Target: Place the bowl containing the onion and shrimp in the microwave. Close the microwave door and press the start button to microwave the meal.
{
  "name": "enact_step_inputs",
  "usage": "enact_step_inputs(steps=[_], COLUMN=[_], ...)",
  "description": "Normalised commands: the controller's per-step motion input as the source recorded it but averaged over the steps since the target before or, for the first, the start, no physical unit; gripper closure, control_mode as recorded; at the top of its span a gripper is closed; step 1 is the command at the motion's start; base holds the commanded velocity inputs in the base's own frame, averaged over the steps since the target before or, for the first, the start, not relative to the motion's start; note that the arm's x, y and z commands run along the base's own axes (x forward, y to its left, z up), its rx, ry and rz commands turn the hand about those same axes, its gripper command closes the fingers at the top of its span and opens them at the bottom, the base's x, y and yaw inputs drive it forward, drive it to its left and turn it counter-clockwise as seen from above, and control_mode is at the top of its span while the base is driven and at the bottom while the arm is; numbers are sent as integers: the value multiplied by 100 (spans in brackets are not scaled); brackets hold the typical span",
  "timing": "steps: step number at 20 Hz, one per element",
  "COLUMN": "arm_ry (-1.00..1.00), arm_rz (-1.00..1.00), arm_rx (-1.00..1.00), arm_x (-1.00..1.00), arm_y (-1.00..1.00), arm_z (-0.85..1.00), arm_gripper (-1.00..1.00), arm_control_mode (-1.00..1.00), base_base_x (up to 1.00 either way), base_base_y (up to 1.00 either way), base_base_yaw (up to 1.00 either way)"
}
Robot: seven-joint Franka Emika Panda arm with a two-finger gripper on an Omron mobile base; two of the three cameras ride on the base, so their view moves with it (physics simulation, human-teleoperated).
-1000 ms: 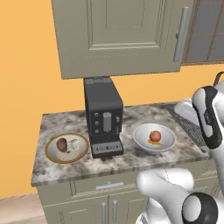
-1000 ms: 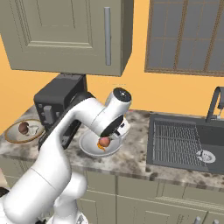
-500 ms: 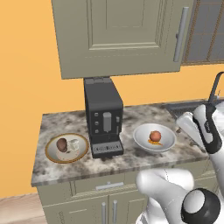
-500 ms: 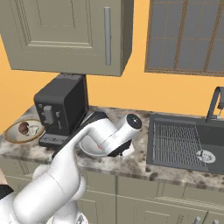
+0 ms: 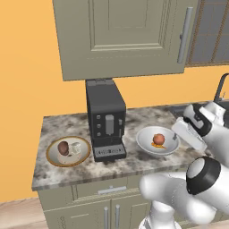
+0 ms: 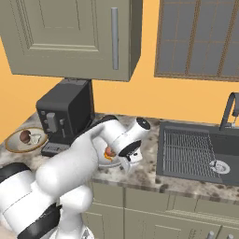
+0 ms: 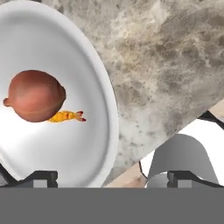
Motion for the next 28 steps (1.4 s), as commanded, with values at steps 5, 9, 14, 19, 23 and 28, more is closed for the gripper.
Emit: enact_step_inputs(steps=[5,9,14,19,23,28], arm_ry=[1,0,0,0,0,0], arm_rz=[0,0,0,0,0,0], arm_rx=[10,10,7,1,0,0], arm_x=[26,22,22,26,16,0], arm_y=[-4,-1,0,4,16,0], arm_z=[-32,-39,-37,-25,-11,0], arm_gripper=[-100,-100,-100,-100,100,100], arm_control_mode=[-100,-100,-100,-100,-100,-100], base_base_x=[0,0,0,0,0,0], base_base_y=[0,0,0,0,0,0], base_base_yaw=[0,0,0,0,0,0])
